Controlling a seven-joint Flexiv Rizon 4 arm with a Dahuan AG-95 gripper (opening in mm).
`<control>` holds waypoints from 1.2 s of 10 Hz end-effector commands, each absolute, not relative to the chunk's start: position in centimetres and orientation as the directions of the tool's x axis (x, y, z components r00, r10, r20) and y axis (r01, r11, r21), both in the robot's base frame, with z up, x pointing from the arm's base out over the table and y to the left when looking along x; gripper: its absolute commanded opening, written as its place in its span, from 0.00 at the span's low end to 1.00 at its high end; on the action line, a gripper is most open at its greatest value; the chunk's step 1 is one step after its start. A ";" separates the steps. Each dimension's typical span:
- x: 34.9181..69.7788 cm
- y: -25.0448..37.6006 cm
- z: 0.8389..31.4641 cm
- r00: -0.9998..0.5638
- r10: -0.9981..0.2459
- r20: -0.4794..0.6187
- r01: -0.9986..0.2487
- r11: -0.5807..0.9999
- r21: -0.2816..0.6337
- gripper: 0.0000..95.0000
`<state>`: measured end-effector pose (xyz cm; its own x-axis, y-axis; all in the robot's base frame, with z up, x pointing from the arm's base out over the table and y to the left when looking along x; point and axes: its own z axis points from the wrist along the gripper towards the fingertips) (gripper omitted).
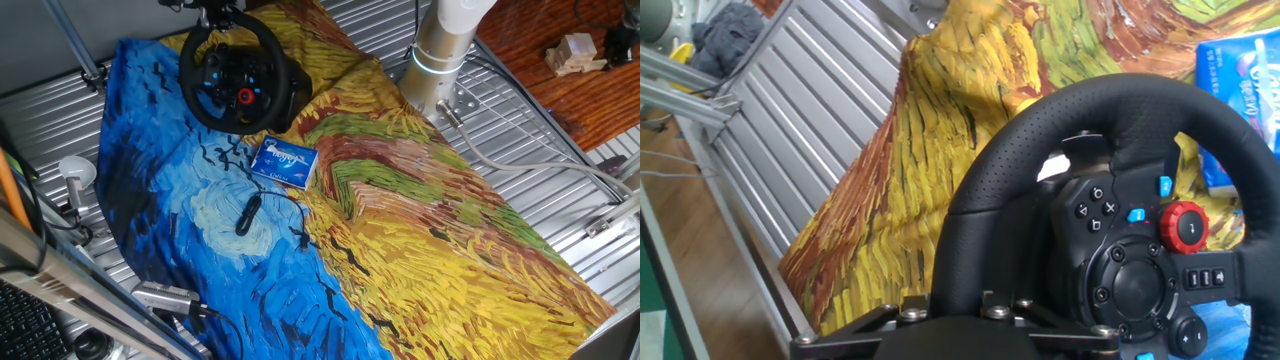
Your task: Rotate the steering wheel 90 degrees counterclockwise
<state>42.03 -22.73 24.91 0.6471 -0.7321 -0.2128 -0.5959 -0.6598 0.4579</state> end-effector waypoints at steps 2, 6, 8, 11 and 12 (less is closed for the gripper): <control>42.0 -22.7 24.9 0.634 -0.748 -0.197 -0.613 -0.641 0.461 0.00; 42.0 -22.7 24.9 0.618 -0.763 -0.190 -0.629 -0.625 0.462 0.00; 42.0 -22.7 24.9 0.615 -0.766 -0.188 -0.632 -0.621 0.463 0.00; 42.0 -22.6 24.9 0.582 -0.796 -0.169 -0.662 -0.584 0.470 0.00; 42.0 -22.6 24.9 0.580 -0.797 -0.168 -0.664 -0.582 0.469 0.00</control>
<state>41.90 -22.56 24.97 0.5812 -0.7958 -0.1702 -0.6622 -0.5841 0.4694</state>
